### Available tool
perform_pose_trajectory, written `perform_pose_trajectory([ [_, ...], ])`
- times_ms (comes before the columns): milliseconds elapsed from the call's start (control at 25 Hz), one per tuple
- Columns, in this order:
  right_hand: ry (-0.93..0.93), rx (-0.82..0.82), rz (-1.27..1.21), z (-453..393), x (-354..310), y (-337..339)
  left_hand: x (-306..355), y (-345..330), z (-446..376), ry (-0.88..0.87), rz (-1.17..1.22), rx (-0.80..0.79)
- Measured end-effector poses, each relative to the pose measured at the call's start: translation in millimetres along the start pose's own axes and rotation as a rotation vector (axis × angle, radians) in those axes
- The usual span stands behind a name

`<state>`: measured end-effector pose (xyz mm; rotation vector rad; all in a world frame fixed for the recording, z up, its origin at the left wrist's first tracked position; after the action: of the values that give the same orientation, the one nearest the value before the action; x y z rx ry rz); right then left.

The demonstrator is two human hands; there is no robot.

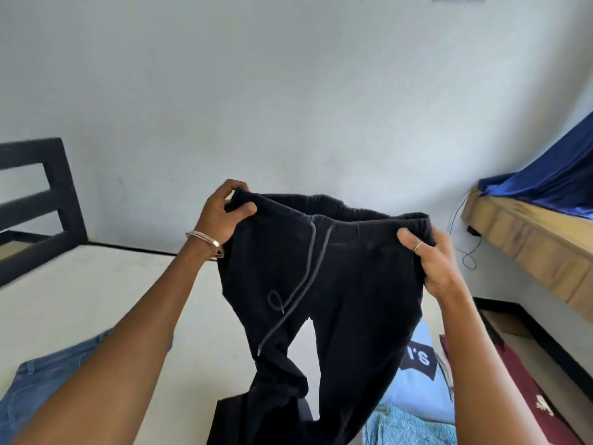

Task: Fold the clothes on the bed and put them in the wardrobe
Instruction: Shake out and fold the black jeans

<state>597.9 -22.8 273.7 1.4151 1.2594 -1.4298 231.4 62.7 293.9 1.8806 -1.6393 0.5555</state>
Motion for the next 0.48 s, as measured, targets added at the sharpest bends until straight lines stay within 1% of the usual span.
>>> perform_pose_trajectory([
  [40, -0.019, -0.01, -0.046, 2.5, -8.7, 3.2, 9.2, 0.7, -3.5, 0.043, 0.087, -0.04],
  [80, -0.061, 0.022, -0.078, -1.6, -11.4, 3.3, 11.7, 0.1, -6.4, 0.111, 0.135, -0.086],
  [120, -0.1, 0.098, -0.055, -6.7, -11.5, -0.5, 7.9, -0.9, -8.4, 0.195, 0.072, -0.103],
  [200, -0.167, 0.358, 0.161, -13.3, -6.6, -14.4, 0.1, -7.3, -6.9, 0.356, -0.291, -0.078],
  [240, -0.182, 0.507, 0.275, -11.0, -6.0, -25.8, 2.7, -13.9, -3.4, 0.413, -0.457, -0.029],
  [280, -0.194, 0.622, 0.362, -2.3, -7.9, -40.9, 11.1, -23.7, -0.2, 0.443, -0.539, 0.017],
  [320, -0.204, 0.666, 0.404, 5.3, -10.7, -57.1, 22.8, -34.0, 1.7, 0.446, -0.562, 0.059],
  [360, -0.192, 0.654, 0.41, 13.1, -14.5, -72.5, 34.1, -44.5, 1.4, 0.429, -0.545, 0.087],
  [400, -0.171, 0.596, 0.423, 17.0, -17.8, -87.6, 44.6, -56.2, -0.2, 0.4, -0.501, 0.1],
  [480, -0.116, 0.406, 0.439, 21.2, -25.4, -114.5, 64.0, -80.3, -3.6, 0.348, -0.365, 0.059],
])
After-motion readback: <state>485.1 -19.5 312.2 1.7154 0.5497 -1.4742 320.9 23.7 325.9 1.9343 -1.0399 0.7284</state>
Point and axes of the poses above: each hand's wrist, its own z-axis away from the middle knuckle, its own y-axis out of the back of the hand, x = y × z, the point moved 4 cm from there along -z, towards the middle knuckle, and after that the axes turned 15 degrees about -y, right-handed, at the moved point
